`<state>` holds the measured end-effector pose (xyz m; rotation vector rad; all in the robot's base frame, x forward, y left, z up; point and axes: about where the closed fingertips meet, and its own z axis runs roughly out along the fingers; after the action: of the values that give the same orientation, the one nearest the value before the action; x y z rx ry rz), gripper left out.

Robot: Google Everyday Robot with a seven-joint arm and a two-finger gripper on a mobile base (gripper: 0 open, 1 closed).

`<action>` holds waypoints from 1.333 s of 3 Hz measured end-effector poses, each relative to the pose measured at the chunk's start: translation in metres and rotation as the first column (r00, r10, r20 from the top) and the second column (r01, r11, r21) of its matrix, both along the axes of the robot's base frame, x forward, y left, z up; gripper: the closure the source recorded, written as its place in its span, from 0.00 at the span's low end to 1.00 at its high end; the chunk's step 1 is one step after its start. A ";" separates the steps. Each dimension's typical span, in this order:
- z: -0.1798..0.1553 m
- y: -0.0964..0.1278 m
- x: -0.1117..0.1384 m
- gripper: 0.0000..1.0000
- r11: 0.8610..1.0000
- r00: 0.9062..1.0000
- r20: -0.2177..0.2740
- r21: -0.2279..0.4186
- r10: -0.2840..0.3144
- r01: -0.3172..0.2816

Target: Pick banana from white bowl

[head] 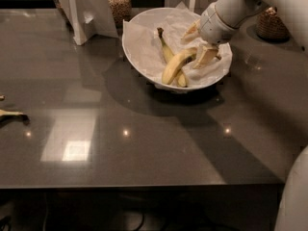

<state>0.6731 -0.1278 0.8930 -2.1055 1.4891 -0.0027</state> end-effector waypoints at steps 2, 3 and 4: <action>-0.011 0.011 0.010 0.60 1.000 1.000 -0.016 0.010 0.020 -0.020; -0.003 0.011 0.004 0.92 0.999 0.999 -0.010 0.008 0.032 -0.032; 0.009 0.008 -0.002 1.00 0.999 0.999 0.003 0.001 0.035 -0.035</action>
Offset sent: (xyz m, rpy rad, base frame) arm 0.0113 0.0137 -0.0124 0.0184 0.0238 0.0315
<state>0.6712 -0.1200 0.9020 -2.1299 1.4499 0.0080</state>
